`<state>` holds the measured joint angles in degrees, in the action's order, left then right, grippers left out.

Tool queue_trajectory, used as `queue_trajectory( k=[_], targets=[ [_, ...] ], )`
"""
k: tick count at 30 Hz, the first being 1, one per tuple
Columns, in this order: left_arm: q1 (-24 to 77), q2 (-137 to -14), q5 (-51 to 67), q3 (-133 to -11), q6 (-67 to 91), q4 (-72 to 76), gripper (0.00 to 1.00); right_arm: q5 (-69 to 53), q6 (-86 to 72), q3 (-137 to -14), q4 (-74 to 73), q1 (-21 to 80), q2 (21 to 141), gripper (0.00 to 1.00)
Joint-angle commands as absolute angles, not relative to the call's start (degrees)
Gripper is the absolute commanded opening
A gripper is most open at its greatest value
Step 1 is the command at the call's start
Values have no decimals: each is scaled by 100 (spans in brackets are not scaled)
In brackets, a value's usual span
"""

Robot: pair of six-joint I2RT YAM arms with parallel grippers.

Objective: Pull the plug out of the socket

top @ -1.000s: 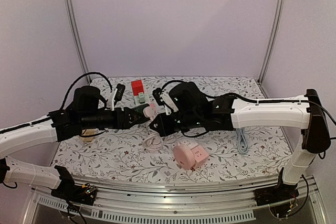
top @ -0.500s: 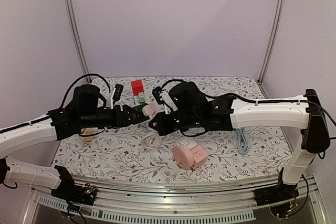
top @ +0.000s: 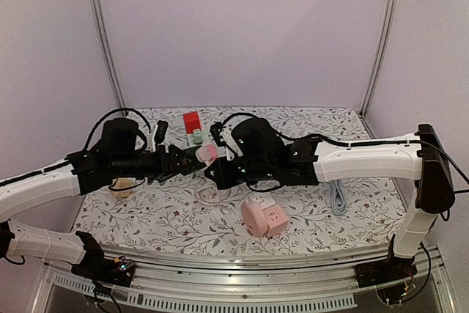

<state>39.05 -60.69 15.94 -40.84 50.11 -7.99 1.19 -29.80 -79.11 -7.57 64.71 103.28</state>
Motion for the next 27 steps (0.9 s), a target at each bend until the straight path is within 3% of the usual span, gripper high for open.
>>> queue_trajectory(
  k=[1, 17, 27],
  targets=[
    [3702, -5701, 1590, -4017, 5032, -626, 12, 772, -3135, -7765, -1567, 6153, 10442, 0],
    [3825, -5981, 26, -4053, 3544, -2671, 9, 440, -3283, -8429, -1695, 6160, 9793, 0],
    [3850, -6215, -669, -4077, 3561, -2776, 9, 479, -3265, -8561, -1672, 6161, 9882, 0]
  ],
)
